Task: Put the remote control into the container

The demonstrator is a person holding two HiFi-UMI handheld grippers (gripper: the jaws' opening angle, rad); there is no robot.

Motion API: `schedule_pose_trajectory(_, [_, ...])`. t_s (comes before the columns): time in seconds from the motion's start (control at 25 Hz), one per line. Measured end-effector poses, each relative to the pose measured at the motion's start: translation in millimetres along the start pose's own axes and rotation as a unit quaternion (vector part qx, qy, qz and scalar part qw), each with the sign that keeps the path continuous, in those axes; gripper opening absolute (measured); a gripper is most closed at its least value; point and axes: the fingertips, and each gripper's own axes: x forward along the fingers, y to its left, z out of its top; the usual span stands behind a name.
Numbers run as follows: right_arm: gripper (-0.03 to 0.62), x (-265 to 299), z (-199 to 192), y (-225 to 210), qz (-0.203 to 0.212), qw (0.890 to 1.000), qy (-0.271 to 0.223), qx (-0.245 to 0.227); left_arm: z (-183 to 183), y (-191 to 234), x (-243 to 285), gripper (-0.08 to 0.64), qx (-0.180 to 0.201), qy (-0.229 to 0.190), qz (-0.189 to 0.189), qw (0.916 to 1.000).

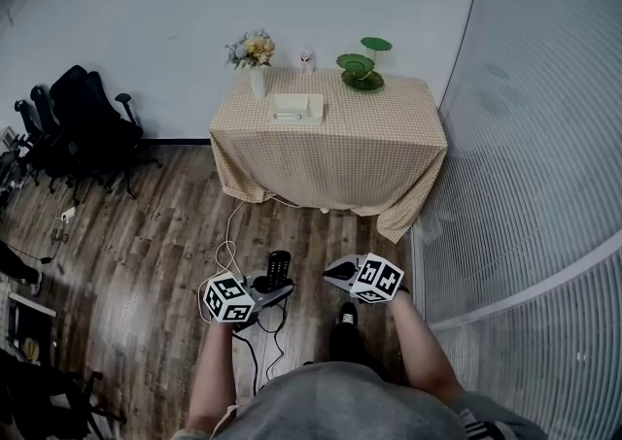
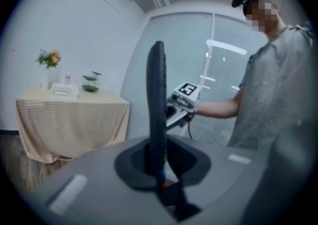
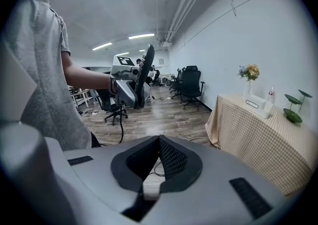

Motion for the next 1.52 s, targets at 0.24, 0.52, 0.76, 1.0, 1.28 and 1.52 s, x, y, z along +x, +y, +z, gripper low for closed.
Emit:
schedule_pose_trajectory(0.24, [0.017, 0.3, 1.0, -21.0, -0.002, 1.000, -0.003, 0.005, 6.5, 16.5, 6.6, 0.038, -0.001, 0.003, 0.000, 1.0000])
schedule_pose_trajectory(0.52, [0.017, -0.2, -5.3, -46.1, -0.001, 1.000, -0.004, 0.013, 11.7, 37.7, 22.3, 0.038, -0.002, 0.008, -0.001, 1.0000])
schedule_pose_trajectory(0.76, [0.017, -4.0, -5.3, -77.0, -0.003, 1.000, -0.004, 0.018, 19.2, 59.7, 35.9, 0.038, -0.004, 0.013, -0.005, 0.9999])
schedule_pose_trajectory(1.0, [0.017, -7.4, -4.2, -106.9, -0.002, 1.000, -0.003, 0.017, 32.5, 83.7, 51.1, 0.038, 0.000, 0.013, -0.004, 0.9999])
schedule_pose_trajectory(1.28, [0.017, -13.7, 1.3, -147.4, 0.006, 1.000, 0.001, 0.010, 53.1, 111.6, 66.6, 0.038, -0.004, 0.014, 0.004, 0.9999])
schedule_pose_trajectory(1.52, [0.017, -19.2, 13.3, -173.4, 0.018, 1.000, 0.001, -0.001, 69.7, 131.7, 72.8, 0.038, -0.006, 0.012, 0.020, 0.9997])
